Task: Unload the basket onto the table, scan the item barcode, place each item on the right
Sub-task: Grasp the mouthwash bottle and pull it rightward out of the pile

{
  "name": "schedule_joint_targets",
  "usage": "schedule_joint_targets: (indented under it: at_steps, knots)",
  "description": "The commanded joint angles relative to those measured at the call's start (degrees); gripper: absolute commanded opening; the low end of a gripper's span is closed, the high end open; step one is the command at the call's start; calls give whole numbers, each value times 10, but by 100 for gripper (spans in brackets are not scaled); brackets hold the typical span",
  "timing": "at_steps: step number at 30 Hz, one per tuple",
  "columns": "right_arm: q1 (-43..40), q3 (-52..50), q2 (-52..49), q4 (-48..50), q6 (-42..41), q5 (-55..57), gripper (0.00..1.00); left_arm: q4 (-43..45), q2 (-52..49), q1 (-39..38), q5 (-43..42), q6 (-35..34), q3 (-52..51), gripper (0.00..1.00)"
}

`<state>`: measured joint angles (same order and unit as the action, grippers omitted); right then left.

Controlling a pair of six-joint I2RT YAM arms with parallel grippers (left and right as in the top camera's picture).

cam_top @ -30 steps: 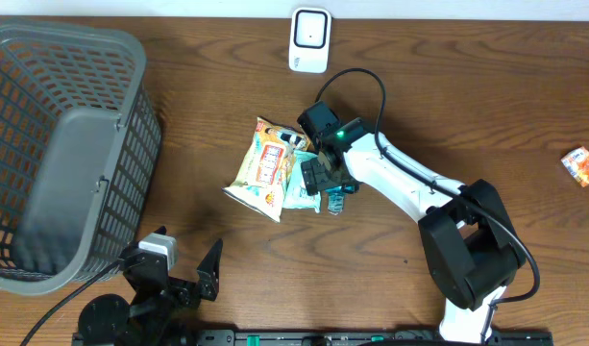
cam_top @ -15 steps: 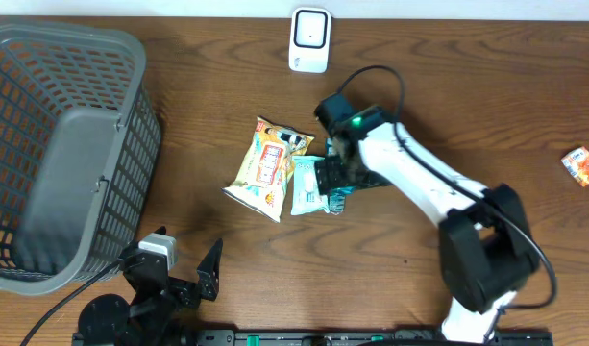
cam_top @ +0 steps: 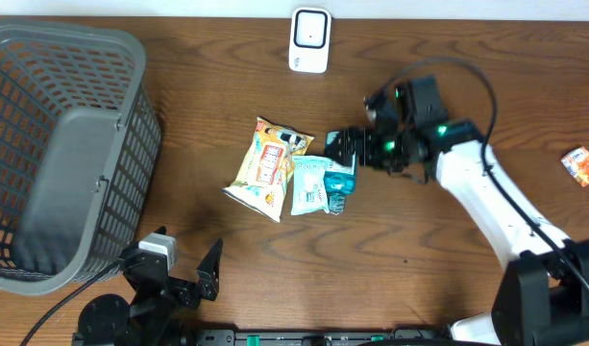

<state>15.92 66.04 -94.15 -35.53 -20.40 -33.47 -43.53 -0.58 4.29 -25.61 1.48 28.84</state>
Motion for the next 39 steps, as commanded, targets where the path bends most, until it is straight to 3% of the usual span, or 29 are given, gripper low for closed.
schedule_joint_targets:
  at_steps: [1,6,12,25,30,39]
  knots:
    - [-2,-72,-12,50,10,-71,99,0,3,2,-8,-1,3,98]
    - [-5,-115,-13,106,-69,17,99,0,3,2,-8,-1,3,98]
    - [-5,-148,-24,152,-114,45,99,0,3,2,-7,-1,3,98]
    - [8,-193,-89,250,-160,18,98,0,3,2,-8,-1,3,98]
    - [11,-193,-148,281,-188,16,68,0,3,2,-7,-1,3,98]
    - [12,-193,-168,316,-184,21,40,0,3,2,-8,-1,3,98]
